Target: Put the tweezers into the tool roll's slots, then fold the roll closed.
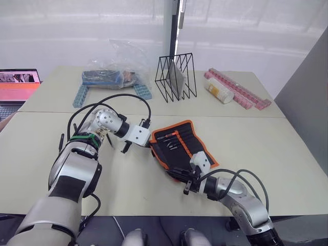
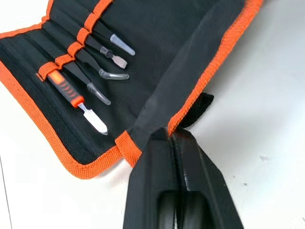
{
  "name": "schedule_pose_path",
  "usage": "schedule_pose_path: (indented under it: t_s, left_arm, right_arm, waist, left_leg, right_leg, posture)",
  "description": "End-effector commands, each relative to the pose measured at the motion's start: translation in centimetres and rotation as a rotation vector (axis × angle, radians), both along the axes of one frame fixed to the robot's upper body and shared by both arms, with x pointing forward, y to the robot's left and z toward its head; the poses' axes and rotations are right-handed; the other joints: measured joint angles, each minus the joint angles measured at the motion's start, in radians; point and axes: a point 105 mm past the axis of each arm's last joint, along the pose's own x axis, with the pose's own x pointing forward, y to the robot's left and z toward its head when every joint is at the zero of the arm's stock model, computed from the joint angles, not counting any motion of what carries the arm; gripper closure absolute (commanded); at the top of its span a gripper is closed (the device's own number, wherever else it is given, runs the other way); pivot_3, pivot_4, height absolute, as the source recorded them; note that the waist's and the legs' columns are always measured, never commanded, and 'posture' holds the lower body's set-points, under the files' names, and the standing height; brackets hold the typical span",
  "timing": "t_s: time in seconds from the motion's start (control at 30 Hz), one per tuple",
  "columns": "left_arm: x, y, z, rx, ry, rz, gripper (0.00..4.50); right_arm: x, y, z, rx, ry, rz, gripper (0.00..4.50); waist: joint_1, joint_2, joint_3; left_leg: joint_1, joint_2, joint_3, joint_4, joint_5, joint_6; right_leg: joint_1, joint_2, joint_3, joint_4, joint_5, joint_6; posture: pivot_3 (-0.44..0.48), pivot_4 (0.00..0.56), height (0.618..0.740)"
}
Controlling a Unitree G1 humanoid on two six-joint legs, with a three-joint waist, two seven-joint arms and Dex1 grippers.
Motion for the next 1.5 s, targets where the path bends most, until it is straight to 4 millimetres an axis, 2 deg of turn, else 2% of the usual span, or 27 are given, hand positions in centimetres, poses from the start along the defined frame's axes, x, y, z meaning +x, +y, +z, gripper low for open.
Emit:
schedule_pose_path:
  t_s: [0.03,0.13,0.27,0.5,1.03,1.13,1.43,1.5]
  left_arm:
    - [0.0,1.2,0.6,0.013,-0.031,0.004,4.48]
    - [-0.2,1.9,0.5,0.017,-0.021,0.006,4.48]
    - [-1.4,4.1,-0.2,0.008,0.03,0.014,4.48]
    - [-2.5,5.5,-1.1,-0.036,0.068,0.031,4.48]
    - [-3.2,4.6,-1.7,-0.076,0.089,0.023,4.48]
    - [-3.2,4.6,-1.8,-0.071,0.083,0.02,4.5]
    - [-3.1,4.4,-1.7,-0.079,0.061,0.019,4.5]
    - [-3.0,4.3,-1.6,-0.085,0.058,0.018,4.5]
  right_arm:
    - [-0.9,0.7,1.0,0.026,-0.021,0.039,4.5]
    - [-1.1,0.8,0.9,0.021,-0.018,0.044,4.5]
    - [-1.3,0.6,0.3,-0.029,-0.035,0.051,4.5]
    - [-2.4,0.8,0.8,-0.046,-0.051,0.098,4.5]
    - [-3.1,0.6,0.6,-0.084,-0.013,0.145,4.5]
    - [-3.1,0.6,0.6,-0.082,-0.003,0.142,3.65]
    - [-2.3,-0.1,1.2,-0.064,-0.009,0.106,0.53]
    - [-1.8,-0.4,2.0,-0.025,-0.004,0.087,0.53]
  waist:
    - [-0.001,0.0,0.0]
    - [-0.001,0.0,0.0]
    - [-0.003,0.0,0.0]
    - [-0.002,0.0,0.0]
    - [0.001,0.0,0.0]
    - [0.0,0.0,0.0]
    - [0.001,0.0,0.0]
    - [0.001,0.0,0.0]
  left_leg:
    - [0.0,0.0,0.0,0.001,0.0,0.0]
    - [-0.001,0.001,0.0,0.005,-0.001,0.001]
    - [-0.001,0.001,0.0,0.006,-0.001,0.001]
    - [-0.001,0.002,0.0,0.006,-0.001,0.001]
    - [-0.001,0.001,-0.001,0.008,-0.001,0.002]
    - [-0.001,0.002,-0.001,0.008,-0.001,0.002]
    - [-0.001,0.001,-0.001,0.008,-0.001,0.002]
    - [0.0,0.001,-0.001,0.008,-0.001,0.002]
  right_leg:
    - [0.0,0.0,0.0,0.0,0.0,0.0]
    - [0.0,0.001,0.0,0.002,0.0,0.0]
    - [0.0,0.001,0.0,0.003,0.0,0.0]
    - [0.0,0.001,0.0,0.003,0.0,0.0]
    - [0.001,0.0,0.0,0.003,0.0,0.0]
    - [0.0,0.001,0.0,0.003,0.0,0.0]
    - [0.001,0.0,0.0,0.003,0.0,0.0]
    - [0.001,0.0,0.0,0.003,0.0,0.0]
  posture:
    - [0.0,0.15,0.737]
    - [0.0,0.15,0.737]
    - [0.0,0.15,0.737]
    - [0.0,0.15,0.737]
    - [0.0,0.15,0.737]
    - [0.0,0.15,0.737]
    - [0.0,0.15,0.737]
    - [0.0,0.15,0.737]
